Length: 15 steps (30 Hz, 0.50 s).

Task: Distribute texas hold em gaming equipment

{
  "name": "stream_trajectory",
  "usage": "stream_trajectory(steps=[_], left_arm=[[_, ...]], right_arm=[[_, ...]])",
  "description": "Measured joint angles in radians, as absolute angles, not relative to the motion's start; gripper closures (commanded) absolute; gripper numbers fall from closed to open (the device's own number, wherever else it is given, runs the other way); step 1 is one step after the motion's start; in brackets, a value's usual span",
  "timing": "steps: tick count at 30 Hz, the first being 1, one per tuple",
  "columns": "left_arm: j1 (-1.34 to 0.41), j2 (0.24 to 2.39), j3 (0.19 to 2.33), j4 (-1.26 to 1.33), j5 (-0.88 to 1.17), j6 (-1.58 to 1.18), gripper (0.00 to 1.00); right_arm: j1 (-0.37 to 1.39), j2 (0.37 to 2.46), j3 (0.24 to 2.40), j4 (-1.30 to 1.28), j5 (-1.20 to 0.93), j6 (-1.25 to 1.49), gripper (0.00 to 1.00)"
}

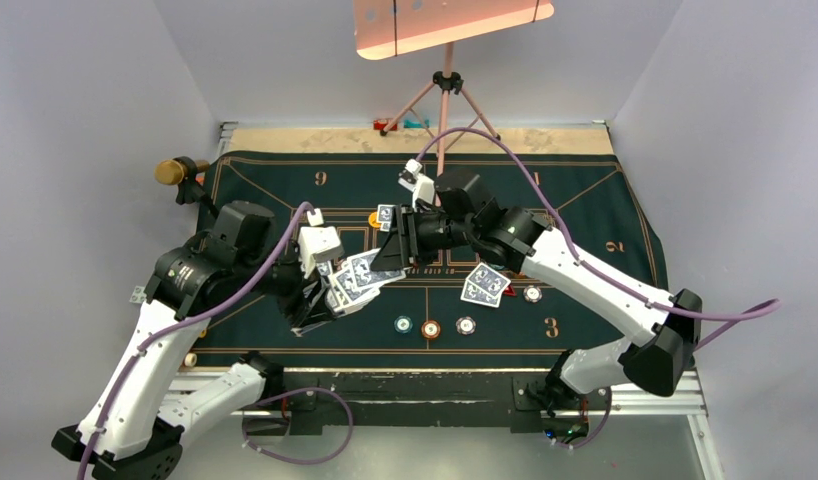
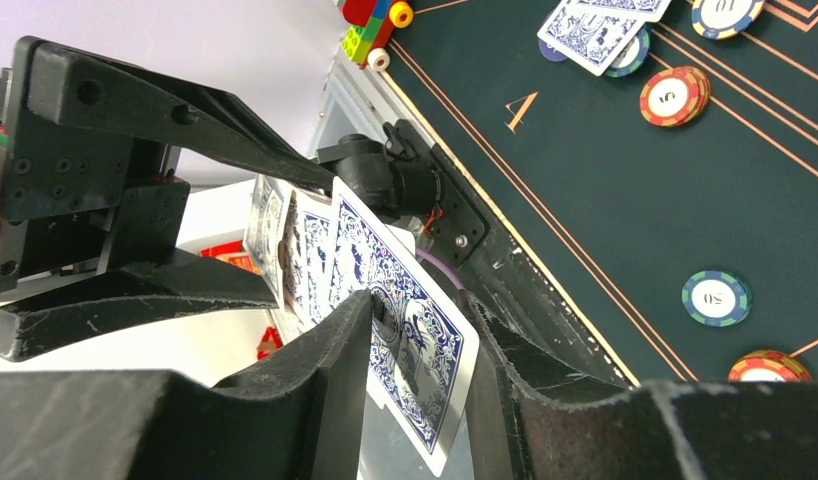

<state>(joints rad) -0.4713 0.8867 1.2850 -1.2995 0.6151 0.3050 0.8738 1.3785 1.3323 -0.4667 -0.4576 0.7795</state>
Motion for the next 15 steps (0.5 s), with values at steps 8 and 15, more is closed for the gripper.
stream_trajectory(steps=[8, 15], left_arm=[[-0.471, 0.883, 1.285, -1.296, 0.615, 0.298, 0.98], [-0.471, 0.882, 1.285, -1.296, 0.615, 0.298, 0.98]], right_arm=[[0.873, 1.379, 1.390, -0.521, -0.424, 0.730, 0.69], [0.873, 1.385, 1.436, -0.577, -0.388, 0.678, 0.71]])
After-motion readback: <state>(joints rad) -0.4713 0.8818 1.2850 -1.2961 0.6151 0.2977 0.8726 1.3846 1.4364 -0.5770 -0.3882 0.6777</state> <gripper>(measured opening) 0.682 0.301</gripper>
